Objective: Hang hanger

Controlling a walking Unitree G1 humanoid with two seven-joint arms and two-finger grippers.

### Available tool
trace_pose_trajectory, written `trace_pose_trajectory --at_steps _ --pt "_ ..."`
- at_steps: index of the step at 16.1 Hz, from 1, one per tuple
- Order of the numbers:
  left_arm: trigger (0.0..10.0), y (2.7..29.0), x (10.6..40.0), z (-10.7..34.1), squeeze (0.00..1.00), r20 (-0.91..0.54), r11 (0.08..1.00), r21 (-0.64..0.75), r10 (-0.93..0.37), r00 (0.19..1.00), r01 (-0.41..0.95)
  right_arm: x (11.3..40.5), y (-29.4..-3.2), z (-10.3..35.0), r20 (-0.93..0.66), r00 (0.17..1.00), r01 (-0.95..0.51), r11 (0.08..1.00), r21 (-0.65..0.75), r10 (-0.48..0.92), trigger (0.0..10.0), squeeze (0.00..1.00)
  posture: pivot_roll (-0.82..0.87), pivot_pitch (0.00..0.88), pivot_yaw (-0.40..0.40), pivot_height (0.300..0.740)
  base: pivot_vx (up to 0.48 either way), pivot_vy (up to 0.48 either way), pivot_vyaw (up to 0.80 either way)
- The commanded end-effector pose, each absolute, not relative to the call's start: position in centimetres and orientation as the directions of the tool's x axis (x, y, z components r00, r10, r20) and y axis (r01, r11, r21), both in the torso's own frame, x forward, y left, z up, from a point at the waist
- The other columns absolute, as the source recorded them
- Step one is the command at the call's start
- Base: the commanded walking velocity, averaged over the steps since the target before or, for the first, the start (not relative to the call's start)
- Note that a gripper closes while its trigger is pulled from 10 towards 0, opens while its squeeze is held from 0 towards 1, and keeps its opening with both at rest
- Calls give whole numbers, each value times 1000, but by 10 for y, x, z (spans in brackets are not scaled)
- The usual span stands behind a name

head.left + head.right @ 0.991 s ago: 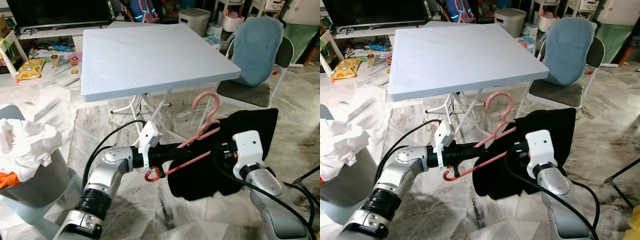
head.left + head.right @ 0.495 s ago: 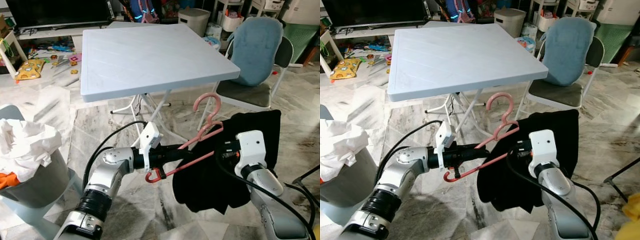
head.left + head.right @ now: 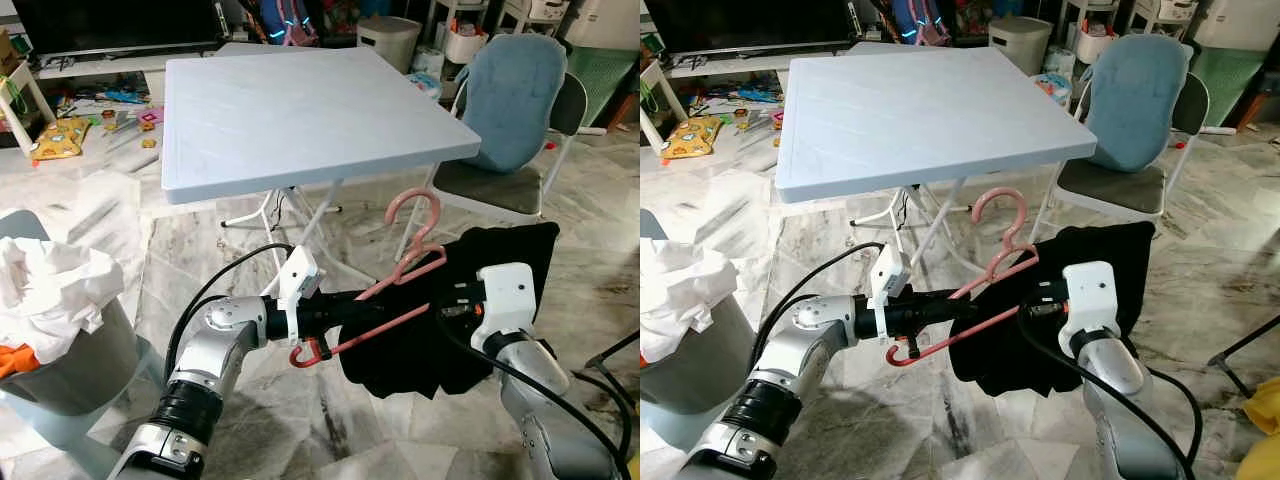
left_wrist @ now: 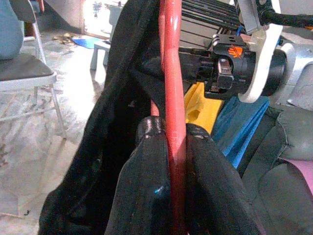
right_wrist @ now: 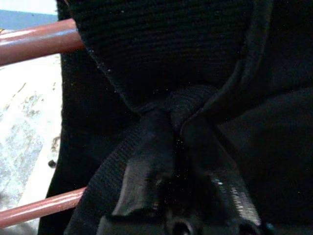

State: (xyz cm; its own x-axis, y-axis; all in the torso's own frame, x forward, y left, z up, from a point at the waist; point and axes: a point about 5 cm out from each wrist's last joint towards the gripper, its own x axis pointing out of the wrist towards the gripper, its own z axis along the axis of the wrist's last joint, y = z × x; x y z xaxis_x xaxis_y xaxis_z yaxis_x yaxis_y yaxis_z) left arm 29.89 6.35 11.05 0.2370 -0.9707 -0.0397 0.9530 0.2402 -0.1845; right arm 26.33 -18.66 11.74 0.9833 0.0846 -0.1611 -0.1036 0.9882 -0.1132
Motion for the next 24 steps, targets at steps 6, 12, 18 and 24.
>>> trace_pose_trajectory --at_steps 6,12,18,24 --pt "0 63 302 117 0 -13 234 -146 -972 235 961 261 -197 119 -141 990 -46 994 -95 32 0 0 -45 0 -34 740 0 0 0" --pt "0 73 299 100 0 -56 309 -149 -951 304 939 253 -226 116 -86 984 158 987 -1 -157 0 0 -6 0 -48 740 0 0 0" --pt "0 95 301 99 0 -148 272 -82 -955 258 959 272 -254 146 72 952 294 955 47 -297 0 0 7 0 -36 740 0 0 0" --pt "0 112 284 97 0 -161 178 -62 -973 166 982 273 -285 144 57 858 512 859 -22 -510 0 0 22 0 -51 740 0 0 0"
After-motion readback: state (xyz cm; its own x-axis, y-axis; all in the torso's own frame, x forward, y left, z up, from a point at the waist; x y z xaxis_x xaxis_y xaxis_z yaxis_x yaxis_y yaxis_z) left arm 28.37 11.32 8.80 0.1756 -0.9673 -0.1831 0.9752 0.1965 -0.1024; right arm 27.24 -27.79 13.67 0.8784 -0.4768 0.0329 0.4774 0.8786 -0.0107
